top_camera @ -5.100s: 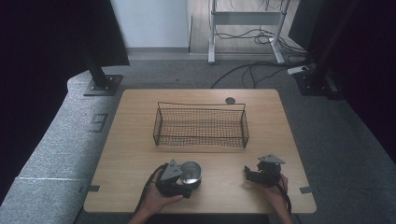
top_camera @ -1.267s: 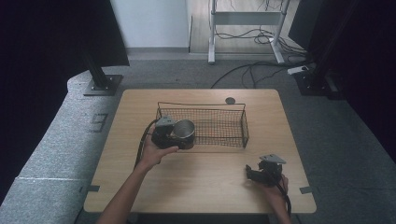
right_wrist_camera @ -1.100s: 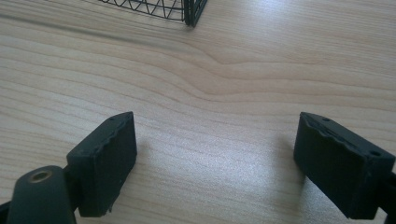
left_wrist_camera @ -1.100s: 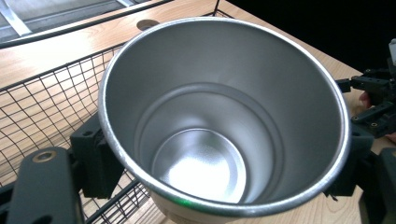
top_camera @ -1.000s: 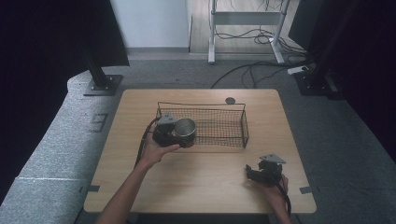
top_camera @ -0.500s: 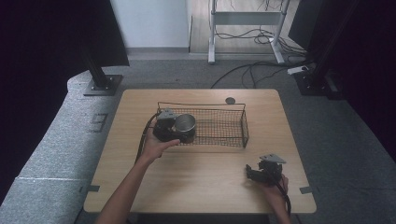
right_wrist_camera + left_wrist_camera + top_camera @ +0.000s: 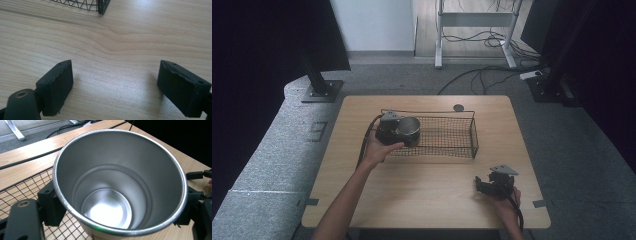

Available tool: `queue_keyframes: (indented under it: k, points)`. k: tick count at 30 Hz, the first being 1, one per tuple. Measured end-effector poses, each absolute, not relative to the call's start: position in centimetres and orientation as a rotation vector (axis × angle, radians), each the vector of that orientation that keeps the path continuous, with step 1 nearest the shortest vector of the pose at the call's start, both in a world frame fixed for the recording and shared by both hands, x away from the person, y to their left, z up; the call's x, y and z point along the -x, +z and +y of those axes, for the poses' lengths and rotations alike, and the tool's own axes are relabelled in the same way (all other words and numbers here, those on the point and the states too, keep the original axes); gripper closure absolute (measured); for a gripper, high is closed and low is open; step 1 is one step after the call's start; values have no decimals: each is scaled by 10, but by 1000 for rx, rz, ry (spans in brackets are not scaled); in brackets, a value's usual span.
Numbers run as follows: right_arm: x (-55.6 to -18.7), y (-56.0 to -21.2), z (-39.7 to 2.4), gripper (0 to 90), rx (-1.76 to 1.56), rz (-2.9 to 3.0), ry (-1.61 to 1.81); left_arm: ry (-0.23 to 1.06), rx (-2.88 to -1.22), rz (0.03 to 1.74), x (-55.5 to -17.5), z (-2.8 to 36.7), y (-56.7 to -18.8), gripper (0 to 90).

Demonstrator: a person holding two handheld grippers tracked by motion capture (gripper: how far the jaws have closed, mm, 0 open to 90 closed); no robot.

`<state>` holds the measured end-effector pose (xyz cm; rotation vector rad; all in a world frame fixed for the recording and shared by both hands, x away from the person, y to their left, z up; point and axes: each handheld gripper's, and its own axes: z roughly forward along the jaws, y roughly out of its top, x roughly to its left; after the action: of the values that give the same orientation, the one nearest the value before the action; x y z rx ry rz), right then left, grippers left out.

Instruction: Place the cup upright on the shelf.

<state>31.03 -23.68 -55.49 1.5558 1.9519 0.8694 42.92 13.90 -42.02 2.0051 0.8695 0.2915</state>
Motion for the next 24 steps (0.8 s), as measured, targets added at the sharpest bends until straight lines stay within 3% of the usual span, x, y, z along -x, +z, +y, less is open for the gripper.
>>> queue_keyframes:
  k: [24]
  points:
    - [-310,-555,-237,132,-1557,1950,872,296,-2017,894,-458,141,-420,181]
